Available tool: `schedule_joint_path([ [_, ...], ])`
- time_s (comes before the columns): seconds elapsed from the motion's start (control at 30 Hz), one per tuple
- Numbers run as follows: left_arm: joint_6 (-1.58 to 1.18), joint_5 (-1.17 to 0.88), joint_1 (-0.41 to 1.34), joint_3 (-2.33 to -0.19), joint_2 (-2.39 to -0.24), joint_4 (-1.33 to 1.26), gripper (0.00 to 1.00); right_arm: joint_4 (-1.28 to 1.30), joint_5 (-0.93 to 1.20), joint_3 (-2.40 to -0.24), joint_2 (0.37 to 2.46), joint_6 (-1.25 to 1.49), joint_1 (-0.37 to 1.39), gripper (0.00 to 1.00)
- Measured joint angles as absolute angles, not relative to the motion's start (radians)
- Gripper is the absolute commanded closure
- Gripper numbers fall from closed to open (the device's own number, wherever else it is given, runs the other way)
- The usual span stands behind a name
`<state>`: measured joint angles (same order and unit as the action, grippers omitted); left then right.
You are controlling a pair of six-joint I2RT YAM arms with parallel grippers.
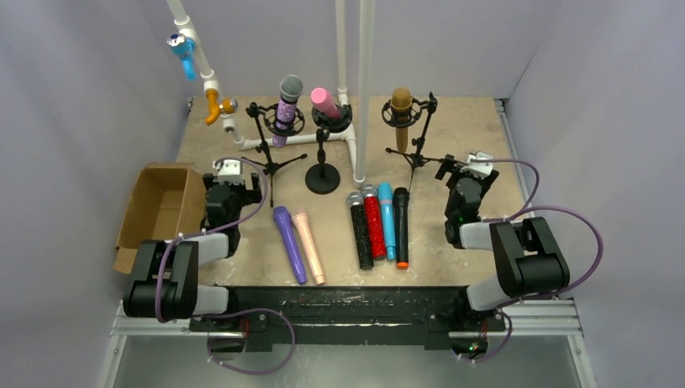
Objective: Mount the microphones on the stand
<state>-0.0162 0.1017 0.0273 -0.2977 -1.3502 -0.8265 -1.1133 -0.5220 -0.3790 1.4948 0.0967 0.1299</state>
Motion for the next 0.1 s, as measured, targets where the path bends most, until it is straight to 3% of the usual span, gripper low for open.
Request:
schedule_joint_path([
  [0.1,-0.016,0.108,0.027,-0.298,-1.350,-0.826,0.01,-1.106,-0.508,-0.379,1.495,0.097,0.130,0.01],
])
